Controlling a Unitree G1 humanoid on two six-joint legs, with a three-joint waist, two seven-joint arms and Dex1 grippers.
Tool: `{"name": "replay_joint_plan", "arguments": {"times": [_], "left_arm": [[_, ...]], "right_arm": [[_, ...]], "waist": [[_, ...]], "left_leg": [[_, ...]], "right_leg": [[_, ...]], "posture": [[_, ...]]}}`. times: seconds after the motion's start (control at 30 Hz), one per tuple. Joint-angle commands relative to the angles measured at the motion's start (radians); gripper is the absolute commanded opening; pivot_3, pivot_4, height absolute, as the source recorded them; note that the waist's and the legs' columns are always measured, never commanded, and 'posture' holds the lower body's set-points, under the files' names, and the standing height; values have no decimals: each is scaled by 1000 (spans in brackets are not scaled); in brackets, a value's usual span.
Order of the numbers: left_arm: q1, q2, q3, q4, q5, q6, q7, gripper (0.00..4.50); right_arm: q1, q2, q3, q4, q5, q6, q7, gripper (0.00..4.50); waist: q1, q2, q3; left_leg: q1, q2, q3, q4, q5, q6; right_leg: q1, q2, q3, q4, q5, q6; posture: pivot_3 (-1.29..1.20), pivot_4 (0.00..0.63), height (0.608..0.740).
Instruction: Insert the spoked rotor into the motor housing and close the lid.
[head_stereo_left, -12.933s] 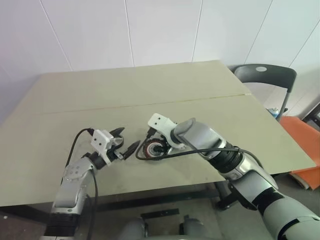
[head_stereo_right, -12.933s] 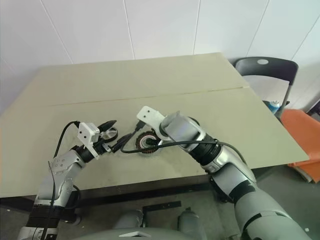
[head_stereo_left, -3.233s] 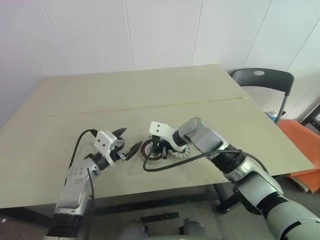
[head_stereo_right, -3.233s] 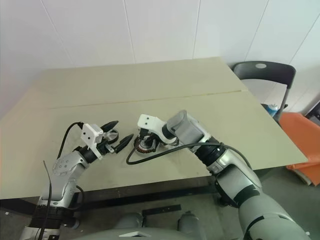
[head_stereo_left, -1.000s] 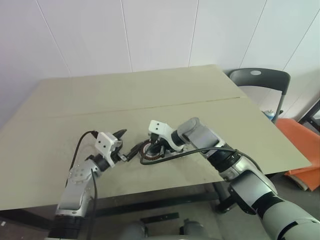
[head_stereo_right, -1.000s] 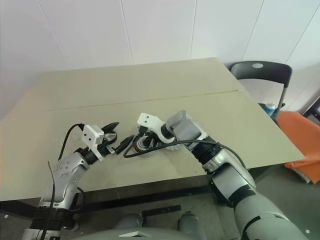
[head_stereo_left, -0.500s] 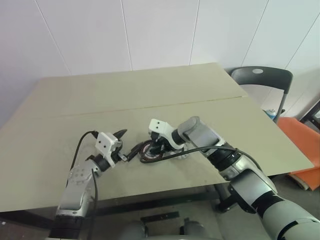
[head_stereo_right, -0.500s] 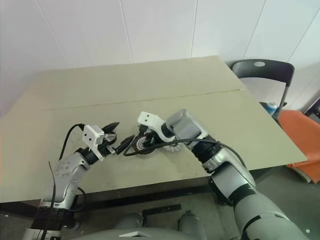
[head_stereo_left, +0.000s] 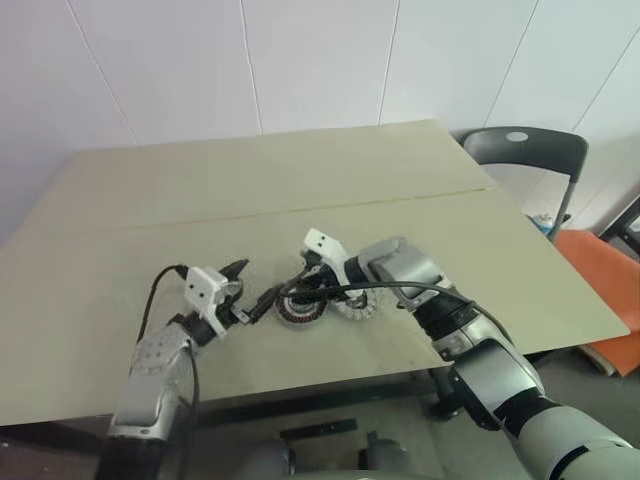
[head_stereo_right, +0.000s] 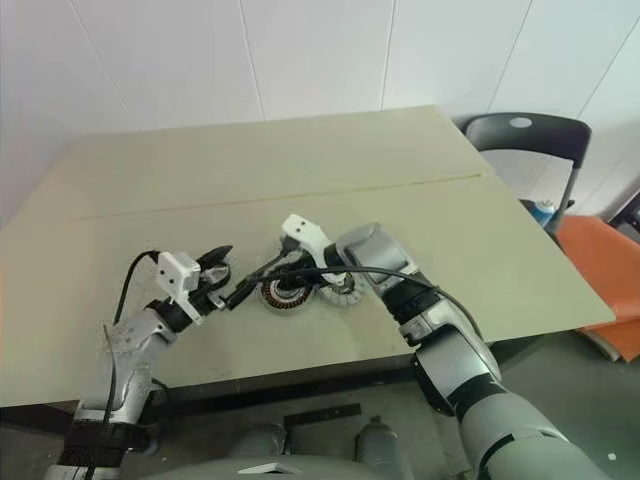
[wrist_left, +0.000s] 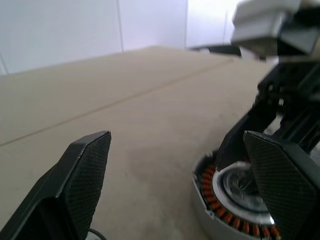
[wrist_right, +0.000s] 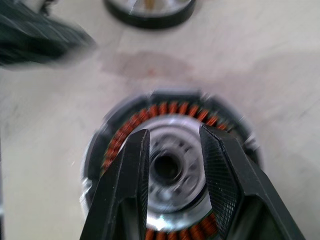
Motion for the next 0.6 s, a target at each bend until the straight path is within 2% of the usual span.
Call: {"name": "replay_joint_plan", "arguments": {"times": [0.03,0.2,0.23,0.37,0.5,0.6], "left_arm": [[49,-1,116,-159,-156,49,38,4500],[158,-30,259,-353,-470,200,183,4500],[198,-41,289,-389,-568,228,219,4500],[457,-94,358,-468,-932,334,301,4500],[616,-106,314,-398,-1108,457,401,4500],[591,-134,307,-338,-1201,469,504,4500]], "right_arm": [[10,40,-78,-40,35,-81,-65,1657],[26,77,-146,-19,40,-216,-151,1657],[18,81,-163,-5,42,-245,-165,1657],[-13,59,-214,35,66,-331,-155,1657],[-36,33,-237,24,76,-370,-137,1657],[-72,13,-262,-25,113,-334,-104,1657]], "waist": [[1,0,0],[4,-1,1],[4,-1,1],[-1,-1,1],[8,0,8],[8,6,16]], "left_leg": [[-1,0,0,0,0,0],[-2,-1,0,0,0,-1],[-2,-1,0,0,0,-1],[-1,-1,1,2,-1,-1],[0,-1,0,4,-1,0],[-1,-1,0,10,-1,-1]], "right_leg": [[-1,0,0,0,0,0],[-5,-2,0,0,0,0],[-4,-2,0,0,0,0],[1,-2,1,-1,0,0],[1,-2,-1,-2,-3,-5],[2,-2,-2,-2,-3,-5]], "posture": [[0,0,740],[0,0,740],[0,0,740],[0,0,740],[0,0,740],[0,0,740]]}}
